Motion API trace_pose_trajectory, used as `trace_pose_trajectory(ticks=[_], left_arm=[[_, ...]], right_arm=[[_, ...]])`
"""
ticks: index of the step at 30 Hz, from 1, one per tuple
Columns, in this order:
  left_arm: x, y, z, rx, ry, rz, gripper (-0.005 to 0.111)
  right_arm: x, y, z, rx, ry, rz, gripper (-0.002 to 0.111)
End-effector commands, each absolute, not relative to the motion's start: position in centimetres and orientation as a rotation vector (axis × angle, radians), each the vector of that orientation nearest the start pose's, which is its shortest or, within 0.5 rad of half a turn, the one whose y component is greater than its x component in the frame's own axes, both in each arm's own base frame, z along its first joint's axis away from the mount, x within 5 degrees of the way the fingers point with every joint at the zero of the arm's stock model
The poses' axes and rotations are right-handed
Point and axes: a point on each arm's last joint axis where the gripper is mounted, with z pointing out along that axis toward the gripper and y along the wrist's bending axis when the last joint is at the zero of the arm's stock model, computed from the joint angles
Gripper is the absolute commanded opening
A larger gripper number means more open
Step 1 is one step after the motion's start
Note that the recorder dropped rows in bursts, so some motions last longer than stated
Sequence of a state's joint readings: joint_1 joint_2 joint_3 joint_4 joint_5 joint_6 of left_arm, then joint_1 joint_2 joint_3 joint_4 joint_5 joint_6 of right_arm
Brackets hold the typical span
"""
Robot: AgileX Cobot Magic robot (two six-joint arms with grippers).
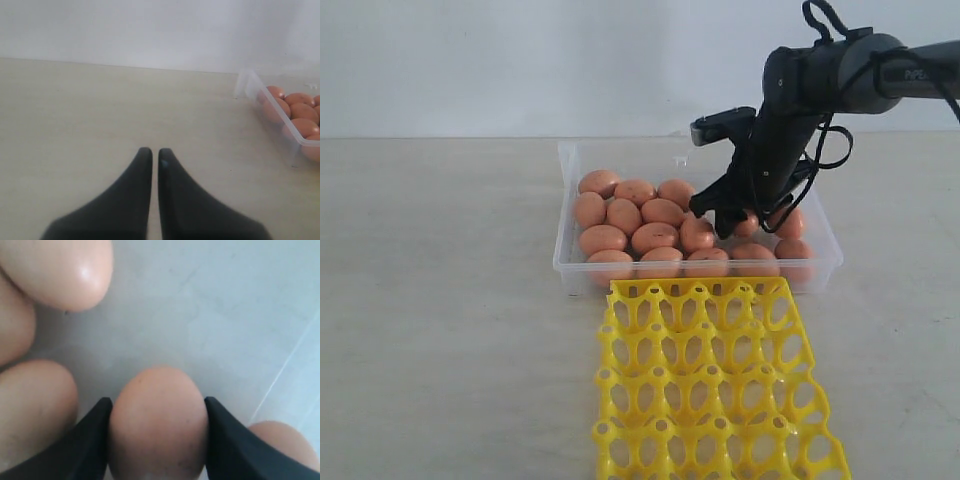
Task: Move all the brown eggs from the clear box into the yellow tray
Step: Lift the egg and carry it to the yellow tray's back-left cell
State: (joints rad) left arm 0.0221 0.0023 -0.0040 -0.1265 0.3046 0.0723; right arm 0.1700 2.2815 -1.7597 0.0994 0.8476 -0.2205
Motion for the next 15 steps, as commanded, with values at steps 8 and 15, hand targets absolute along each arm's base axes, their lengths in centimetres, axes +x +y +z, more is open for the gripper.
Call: trace_pose_trajectory(ticks=[8, 15], left_arm=[[5.5, -0.2, 18.7, -0.027, 1.773, -0.048, 0.004], [5.5, -0.2, 18.7, -0.027, 1.773, -0.048, 0.004]], right_arm=[[41.8, 11.9, 28.7, -0.251, 1.823, 0.181, 0.000], [30.5, 13.3, 23.9, -0.265, 1.573, 0.481, 0.000]])
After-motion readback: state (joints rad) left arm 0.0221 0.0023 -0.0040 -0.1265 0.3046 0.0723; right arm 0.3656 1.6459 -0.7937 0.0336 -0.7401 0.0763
